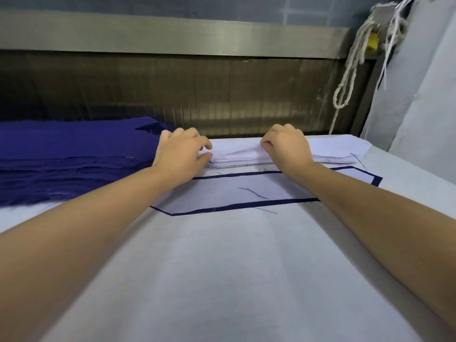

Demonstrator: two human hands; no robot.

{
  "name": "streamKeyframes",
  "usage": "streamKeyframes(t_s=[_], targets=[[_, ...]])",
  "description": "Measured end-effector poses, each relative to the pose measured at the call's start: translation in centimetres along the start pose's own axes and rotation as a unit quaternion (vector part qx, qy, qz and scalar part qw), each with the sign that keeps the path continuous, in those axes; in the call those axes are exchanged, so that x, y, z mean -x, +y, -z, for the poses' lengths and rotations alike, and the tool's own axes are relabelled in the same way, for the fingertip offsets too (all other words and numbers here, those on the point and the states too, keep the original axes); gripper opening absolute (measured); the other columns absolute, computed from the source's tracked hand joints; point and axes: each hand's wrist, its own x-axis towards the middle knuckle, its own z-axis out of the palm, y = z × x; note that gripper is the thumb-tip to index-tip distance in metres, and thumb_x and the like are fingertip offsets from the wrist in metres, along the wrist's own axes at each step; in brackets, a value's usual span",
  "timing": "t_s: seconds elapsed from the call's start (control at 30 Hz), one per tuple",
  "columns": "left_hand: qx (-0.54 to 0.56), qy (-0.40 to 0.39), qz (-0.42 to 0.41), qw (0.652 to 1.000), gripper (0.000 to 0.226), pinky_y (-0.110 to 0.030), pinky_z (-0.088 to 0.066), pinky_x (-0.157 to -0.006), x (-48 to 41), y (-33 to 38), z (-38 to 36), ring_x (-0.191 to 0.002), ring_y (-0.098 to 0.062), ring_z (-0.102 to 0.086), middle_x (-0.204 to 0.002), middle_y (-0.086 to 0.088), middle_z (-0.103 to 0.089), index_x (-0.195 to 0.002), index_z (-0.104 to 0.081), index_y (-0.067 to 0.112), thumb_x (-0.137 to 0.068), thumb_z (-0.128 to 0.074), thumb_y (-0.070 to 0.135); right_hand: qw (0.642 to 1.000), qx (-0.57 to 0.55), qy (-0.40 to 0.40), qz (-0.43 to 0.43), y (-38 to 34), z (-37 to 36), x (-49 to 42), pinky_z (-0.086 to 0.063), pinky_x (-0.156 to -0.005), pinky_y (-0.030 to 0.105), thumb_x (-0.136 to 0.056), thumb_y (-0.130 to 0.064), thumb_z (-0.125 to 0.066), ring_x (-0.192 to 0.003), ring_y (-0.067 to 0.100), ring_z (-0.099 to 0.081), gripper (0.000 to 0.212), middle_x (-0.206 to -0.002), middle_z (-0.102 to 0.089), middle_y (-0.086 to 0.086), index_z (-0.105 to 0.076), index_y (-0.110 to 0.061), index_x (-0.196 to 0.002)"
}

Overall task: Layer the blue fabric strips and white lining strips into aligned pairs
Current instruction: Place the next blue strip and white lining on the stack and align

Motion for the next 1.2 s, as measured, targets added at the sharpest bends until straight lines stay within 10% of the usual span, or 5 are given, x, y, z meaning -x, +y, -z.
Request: streamKeyframes(t_s=[0.47, 0.9, 1.2], targets=[[0.007, 0.003, 0.0, 1.0, 0.023, -0.032, -0.021, -0.075, -2.1, 0.4, -0.5, -0.094, -0.024, -0.05, -0.097, 0.004, -0.065, -0.09, -0.072, 0.023, -0.095, -0.05, 0.029, 0.964, -0.248, -0.028, -0.096, 0.8, -0.2, -1.2, -0.046, -0.072, 0.031, -0.09, -0.028, -0.062, -0.077, 0.017, -0.055, 0.019, -0.083, -0.064, 0.001, -0.066, -0.01, -0.084], [0.054, 0.04, 0.04, 0.997, 0.019, -0.036, -0.047, -0.068, -1.7, -0.4, 0.2, -0.085, -0.026, -0.056, -0.107, -0.002, -0.055, -0.103, -0.062, 0.014, -0.098, -0.044, 0.02, 0.997, 0.022, 0.023, 0.063, 1.1, -0.8, -1.2, -0.031, -0.087, 0.031, -0.096, -0.022, -0.051, -0.108, 0.024, -0.047, 0.025, -0.12, -0.057, 0.003, -0.058, -0.017, -0.12], [0.119, 0.014, 0.051, 0.991, 0.015, -0.043, -0.049, -0.072, -0.3, -2.0, 1.1, -0.078, -0.026, -0.059, -0.101, -0.002, -0.057, -0.103, -0.049, 0.015, -0.1, -0.036, 0.02, 0.996, 0.027, 0.014, -0.084, 3.5, -0.4, -0.4, -0.033, -0.09, 0.036, -0.094, -0.004, -0.048, -0.111, 0.029, -0.046, 0.032, -0.12, -0.057, 0.008, -0.063, -0.016, -0.119]])
